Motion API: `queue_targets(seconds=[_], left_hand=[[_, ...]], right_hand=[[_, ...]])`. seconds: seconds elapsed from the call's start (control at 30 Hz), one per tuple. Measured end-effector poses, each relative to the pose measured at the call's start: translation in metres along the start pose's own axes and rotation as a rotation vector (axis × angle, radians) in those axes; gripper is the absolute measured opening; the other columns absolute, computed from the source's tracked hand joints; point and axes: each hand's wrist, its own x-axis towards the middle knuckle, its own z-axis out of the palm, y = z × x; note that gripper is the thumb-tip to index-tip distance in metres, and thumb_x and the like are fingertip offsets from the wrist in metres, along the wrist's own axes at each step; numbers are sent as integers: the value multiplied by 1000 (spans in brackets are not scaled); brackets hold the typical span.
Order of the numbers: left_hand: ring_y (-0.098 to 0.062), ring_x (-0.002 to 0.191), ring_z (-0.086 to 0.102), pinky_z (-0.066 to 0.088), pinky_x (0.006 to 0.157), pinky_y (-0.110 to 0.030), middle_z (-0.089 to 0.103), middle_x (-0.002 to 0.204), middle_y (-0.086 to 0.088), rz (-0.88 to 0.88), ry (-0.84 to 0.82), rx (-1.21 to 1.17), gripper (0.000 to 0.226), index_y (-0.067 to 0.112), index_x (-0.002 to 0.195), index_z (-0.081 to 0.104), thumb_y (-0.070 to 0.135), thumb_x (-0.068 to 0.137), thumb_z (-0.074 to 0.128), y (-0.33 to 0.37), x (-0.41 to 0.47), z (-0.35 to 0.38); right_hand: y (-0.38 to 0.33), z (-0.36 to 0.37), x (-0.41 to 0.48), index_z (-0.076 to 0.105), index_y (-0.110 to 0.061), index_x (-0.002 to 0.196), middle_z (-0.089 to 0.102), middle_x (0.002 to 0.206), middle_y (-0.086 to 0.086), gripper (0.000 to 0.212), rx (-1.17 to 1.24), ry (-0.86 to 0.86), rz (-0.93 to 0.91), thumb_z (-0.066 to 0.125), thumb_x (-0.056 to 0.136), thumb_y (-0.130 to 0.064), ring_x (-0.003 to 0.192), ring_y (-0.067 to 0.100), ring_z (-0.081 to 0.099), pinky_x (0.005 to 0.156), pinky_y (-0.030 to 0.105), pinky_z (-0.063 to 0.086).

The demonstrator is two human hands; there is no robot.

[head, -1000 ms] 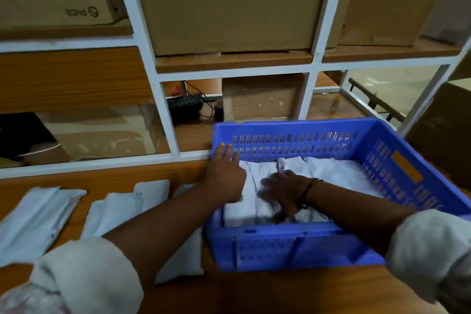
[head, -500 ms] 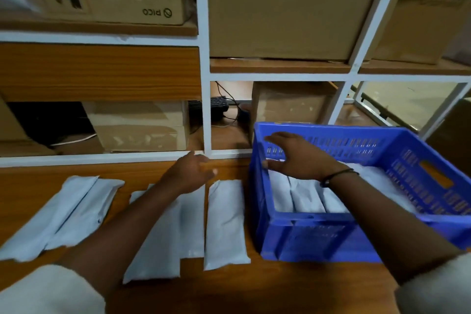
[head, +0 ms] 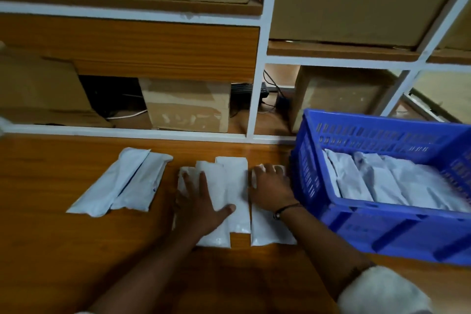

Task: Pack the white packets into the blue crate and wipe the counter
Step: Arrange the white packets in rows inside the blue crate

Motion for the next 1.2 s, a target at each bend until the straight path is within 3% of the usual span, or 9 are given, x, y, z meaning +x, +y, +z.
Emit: queue_targets(seconds=[0.1,0.23,0.43,0.57,0.7,0.93,1.2], left_hand=[[-47,149,-17,4,122,-61,-48,152,-12,15,61,6,130,31,148,-37,92,69,45,-6,-6,10],[-50,149,-14,0,121,-60,-37,158,-15,1,52,47,126,31,149,-36,91,72,45,-5,-6,16],[-46,151,-8,6,123,-55,-21,165,-15,55,103,123,113,30,152,-30,74,85,50,3,-11,10],[-45,152,-1,15,124,-54,-27,163,-14,99,157,115,110,33,151,-32,69,86,50,9,-14,13],[-46,151,2,15,122,-53,-37,159,-16,105,146,191,110,31,153,-28,76,85,46,9,-14,18],[-44,151,7,22,120,-54,-22,165,-11,83,92,250,91,37,158,-13,60,95,49,13,-9,4],[-42,151,-1,17,120,-58,-21,165,-9,38,101,197,83,37,159,-7,47,98,49,21,-10,-11]], right_hand=[[2,31,-4,30,-21,149,24,155,15,70,-28,-6,82,55,89,-48,142,44,19,114,58,22],[3,55,-10,24,-27,146,14,158,13,67,4,-11,75,46,89,-53,143,47,16,107,62,34],[10,61,-17,16,-28,151,3,164,10,75,-9,-29,4,44,88,-56,148,45,2,112,64,21],[19,66,-23,8,-30,156,-5,166,9,82,-26,-69,10,42,88,-61,149,46,-4,115,64,12],[19,69,-27,7,-28,157,-2,166,13,76,-53,-33,-9,39,92,-53,149,47,0,115,65,9],[17,66,-24,11,-27,156,3,166,15,71,-41,-26,-9,43,94,-43,147,49,6,115,66,13],[14,52,-16,17,-30,152,6,165,12,72,26,5,-8,48,91,-53,146,45,12,115,62,19]])
